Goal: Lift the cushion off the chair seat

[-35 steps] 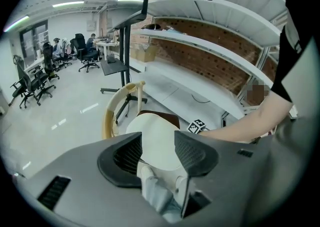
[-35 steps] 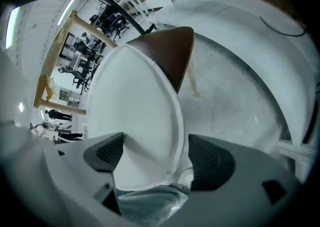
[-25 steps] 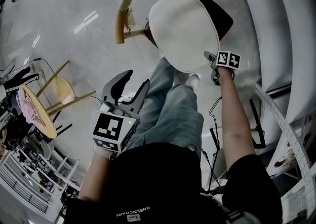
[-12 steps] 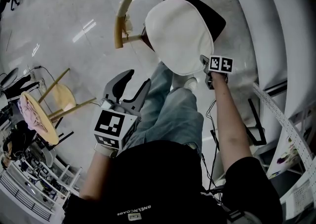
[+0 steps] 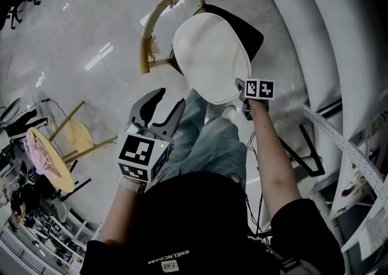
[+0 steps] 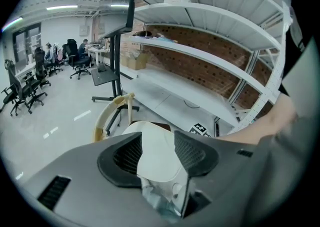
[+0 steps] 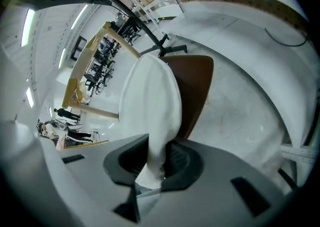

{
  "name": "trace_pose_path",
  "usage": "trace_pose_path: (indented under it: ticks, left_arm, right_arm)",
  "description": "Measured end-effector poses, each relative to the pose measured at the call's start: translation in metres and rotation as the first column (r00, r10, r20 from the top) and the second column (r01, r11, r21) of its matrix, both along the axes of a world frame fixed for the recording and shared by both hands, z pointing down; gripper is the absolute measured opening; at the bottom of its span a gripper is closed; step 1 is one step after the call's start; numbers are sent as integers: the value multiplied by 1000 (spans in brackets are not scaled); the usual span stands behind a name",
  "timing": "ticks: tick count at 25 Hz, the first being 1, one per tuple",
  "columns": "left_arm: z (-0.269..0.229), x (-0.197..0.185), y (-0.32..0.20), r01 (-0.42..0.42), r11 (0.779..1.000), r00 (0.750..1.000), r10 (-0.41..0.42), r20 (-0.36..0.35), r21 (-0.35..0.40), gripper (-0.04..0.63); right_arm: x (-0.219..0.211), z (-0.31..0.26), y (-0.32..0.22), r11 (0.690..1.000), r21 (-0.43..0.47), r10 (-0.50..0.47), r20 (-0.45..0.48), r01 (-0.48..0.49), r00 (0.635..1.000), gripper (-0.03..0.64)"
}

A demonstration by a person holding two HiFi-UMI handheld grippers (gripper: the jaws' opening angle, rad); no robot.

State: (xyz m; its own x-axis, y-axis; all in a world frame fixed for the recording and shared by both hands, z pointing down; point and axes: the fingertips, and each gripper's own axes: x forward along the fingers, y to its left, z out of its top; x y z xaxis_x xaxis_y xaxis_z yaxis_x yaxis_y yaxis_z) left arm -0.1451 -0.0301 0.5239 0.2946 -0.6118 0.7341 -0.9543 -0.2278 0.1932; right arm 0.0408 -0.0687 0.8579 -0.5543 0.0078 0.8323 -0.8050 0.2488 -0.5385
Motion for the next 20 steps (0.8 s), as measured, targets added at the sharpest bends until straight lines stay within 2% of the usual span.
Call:
trace_pose_path:
  ticks: [3, 6, 7, 10, 13, 20]
  left_arm:
    - [-12, 3, -8, -6, 999, 999, 8, -31, 41, 189]
    - [-20, 4, -9, -23, 998, 999, 25, -27, 56, 59]
    - [-23, 4, -10, -35, 998, 999, 36, -21, 58, 42]
    - [-29, 6, -12, -71, 995, 997, 72, -26, 64, 37]
    - [-36, 4, -18, -77, 993, 996, 80, -33, 85, 16]
    - [-43, 5, -34, -102, 989, 991, 110, -70, 111, 13]
  right_arm:
    - [-7, -15, 1, 1000, 12, -2, 11, 2, 1000, 61]
    - [-14, -29, 4, 1000, 21, -3, 22, 3, 1000, 60]
    - [-16, -34, 5, 1000, 24, -3, 24, 2, 1000, 60]
    - [-21, -49, 7, 999, 34, 5, 22, -5, 1000, 60]
    - [-25, -64, 6, 999, 45, 13, 25, -14, 1000, 60]
    - [-28, -98, 6, 996, 71, 47, 43, -50, 998, 58]
